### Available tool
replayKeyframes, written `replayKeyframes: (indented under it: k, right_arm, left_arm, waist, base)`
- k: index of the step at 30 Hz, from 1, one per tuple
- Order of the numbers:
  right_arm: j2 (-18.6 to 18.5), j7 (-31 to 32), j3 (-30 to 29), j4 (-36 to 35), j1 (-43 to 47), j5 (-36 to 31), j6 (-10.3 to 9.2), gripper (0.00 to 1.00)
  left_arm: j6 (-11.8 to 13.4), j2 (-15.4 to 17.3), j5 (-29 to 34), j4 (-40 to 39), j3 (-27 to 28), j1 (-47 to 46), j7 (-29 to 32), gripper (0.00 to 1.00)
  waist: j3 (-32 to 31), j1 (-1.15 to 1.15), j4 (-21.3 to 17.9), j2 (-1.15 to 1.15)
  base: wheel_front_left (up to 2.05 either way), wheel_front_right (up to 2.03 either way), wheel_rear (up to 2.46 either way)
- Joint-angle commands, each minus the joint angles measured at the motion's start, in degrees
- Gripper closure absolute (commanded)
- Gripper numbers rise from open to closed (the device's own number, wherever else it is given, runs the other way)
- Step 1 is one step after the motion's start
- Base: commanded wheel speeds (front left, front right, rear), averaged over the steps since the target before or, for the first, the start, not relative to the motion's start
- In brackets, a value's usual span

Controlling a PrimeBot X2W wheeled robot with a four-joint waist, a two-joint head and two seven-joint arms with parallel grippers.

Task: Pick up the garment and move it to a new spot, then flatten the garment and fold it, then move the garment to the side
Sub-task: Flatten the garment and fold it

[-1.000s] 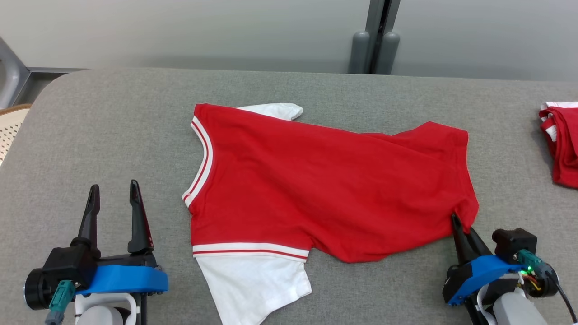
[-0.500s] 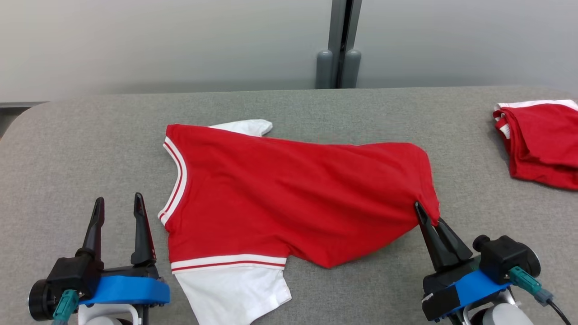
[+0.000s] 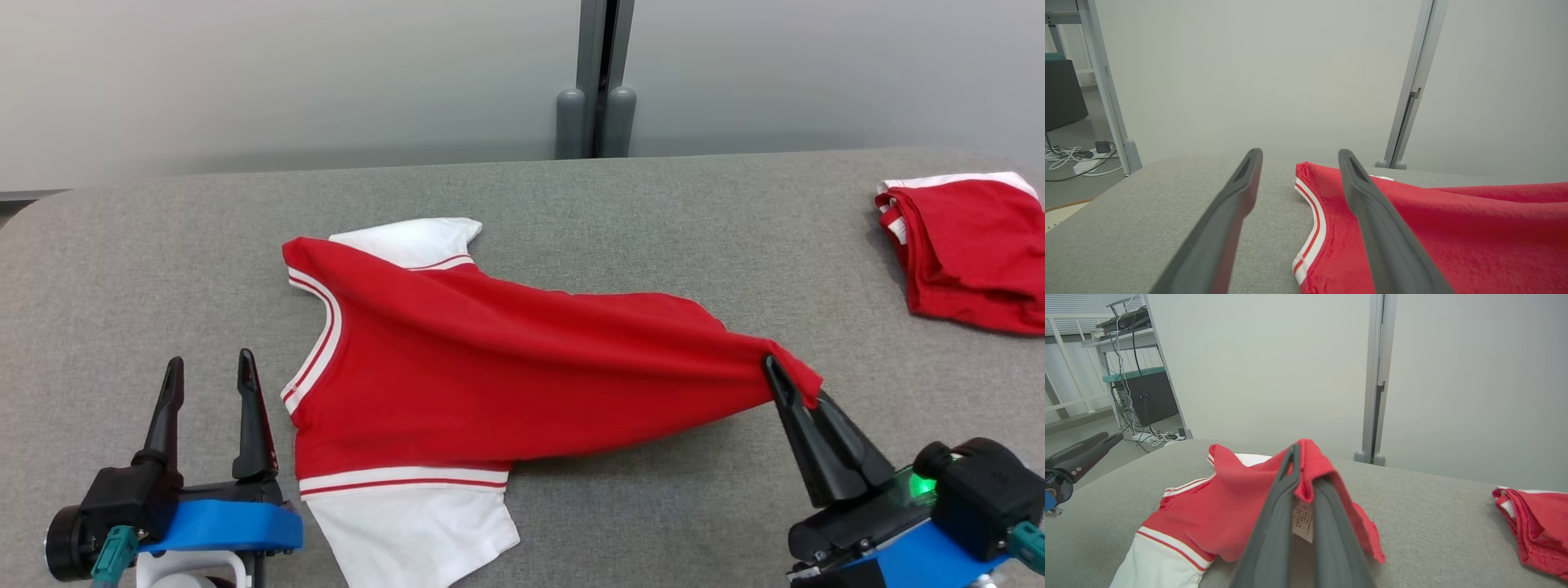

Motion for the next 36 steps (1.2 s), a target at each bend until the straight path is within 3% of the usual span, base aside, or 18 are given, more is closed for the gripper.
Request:
replayKeyframes:
  k: [1, 8, 17, 32, 36]
  right_arm:
    - [-0.49, 1.06, -0.69, -2.37, 1.11, -0.47, -0.01, 1.0]
    - [-0.16, 3.26, -2.23, -7.35, 1.56, -1.83, 0.0, 1.0]
    - [-1.29, 1.12, -4.03, -3.26, -3.39, -2.11, 0.0, 1.0]
    - [-6.96, -4.53, -3.35, 23.57, -26.12, -2.17, 0.0, 1.0]
    - [-8.78, -6.03, -2.8, 34.02, -31.99, -2.62, -0.01, 1.0]
  left_arm:
    - [-0.21, -0.08, 0.42, -0.31, 0.29, -0.52, -0.15, 0.0]
    - [-0.35, -0.08, 0.56, -0.45, 0.93, -1.23, -0.15, 0.0]
    - [-0.53, -0.1, 0.56, -0.39, 0.67, -2.64, -0.15, 0.0]
    - [0.07, -0.13, -1.7, 0.87, -2.93, -6.76, -0.15, 0.0]
    - [0.42, -0.11, -2.73, 1.23, -4.34, -7.65, -0.15, 0.0]
  waist:
    - [0.23, 0.0, -0.09, 0.0]
    - [1.16, 0.0, -0.39, 0.0]
    - [2.59, 0.0, 0.41, 0.0]
    - [6.87, 0.0, 6.34, 0.0]
    - [7.93, 0.0, 8.34, 0.0]
  base:
    - [0.0, 0.0, 0.0]
    - [0.0, 0.0, 0.0]
    - [0.0, 0.0, 0.0]
    - [0.0, 0.0, 0.0]
    - [0.0, 0.0, 0.0]
